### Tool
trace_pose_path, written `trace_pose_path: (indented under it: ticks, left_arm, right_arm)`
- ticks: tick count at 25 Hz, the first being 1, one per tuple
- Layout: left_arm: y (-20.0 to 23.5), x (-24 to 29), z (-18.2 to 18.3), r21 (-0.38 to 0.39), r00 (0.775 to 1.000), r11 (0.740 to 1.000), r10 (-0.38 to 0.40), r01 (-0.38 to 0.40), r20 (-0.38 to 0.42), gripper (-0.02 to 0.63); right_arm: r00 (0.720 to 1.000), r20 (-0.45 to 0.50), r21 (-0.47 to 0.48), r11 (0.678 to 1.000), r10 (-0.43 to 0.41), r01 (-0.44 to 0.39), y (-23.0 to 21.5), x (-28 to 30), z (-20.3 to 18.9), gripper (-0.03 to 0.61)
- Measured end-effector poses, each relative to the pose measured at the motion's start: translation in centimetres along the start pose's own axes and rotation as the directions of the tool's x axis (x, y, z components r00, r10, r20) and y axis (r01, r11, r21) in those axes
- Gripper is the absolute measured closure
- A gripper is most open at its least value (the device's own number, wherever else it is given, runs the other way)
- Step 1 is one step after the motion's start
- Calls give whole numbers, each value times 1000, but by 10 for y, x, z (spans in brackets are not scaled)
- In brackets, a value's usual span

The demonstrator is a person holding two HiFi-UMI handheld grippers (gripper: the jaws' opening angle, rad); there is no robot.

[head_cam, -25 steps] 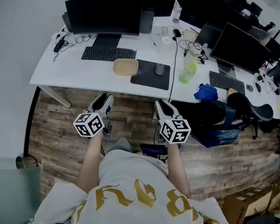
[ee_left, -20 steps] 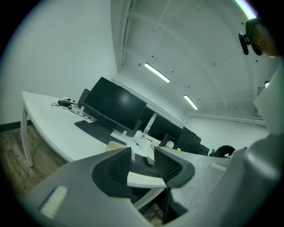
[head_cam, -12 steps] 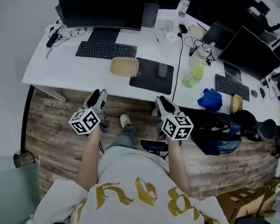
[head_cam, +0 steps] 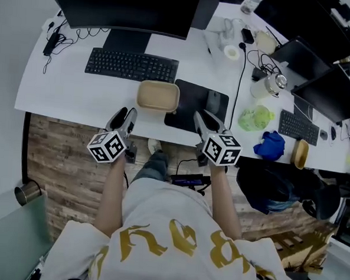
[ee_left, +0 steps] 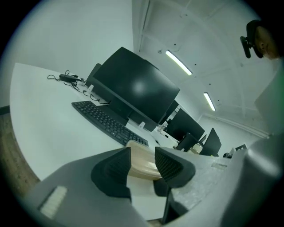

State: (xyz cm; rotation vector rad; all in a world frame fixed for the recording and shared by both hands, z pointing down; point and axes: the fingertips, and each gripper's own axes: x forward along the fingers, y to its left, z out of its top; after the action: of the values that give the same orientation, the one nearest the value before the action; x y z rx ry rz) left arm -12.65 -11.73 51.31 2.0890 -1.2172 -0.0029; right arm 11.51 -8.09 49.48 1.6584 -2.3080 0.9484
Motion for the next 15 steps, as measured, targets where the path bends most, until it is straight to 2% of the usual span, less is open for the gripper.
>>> trace_pose_path:
  ticks: [3, 10, 15]
  left_arm:
    - [15, 13, -7, -17, 999, 1000, 22, -23, -31, 461]
    - [35, 33, -18, -58, 995, 998, 23, -29, -93, 461]
    - [30, 45, -23, -65, 993, 998, 9, -17, -115, 464]
  right_arm:
    - [999, -47, 3, 1000, 7, -7, -6, 32, 0, 479]
    - [991, -130, -122, 992, 8, -24, -7, 91, 0, 477]
    - [987, -158, -126, 991, 19, -39, -8, 111, 0, 477]
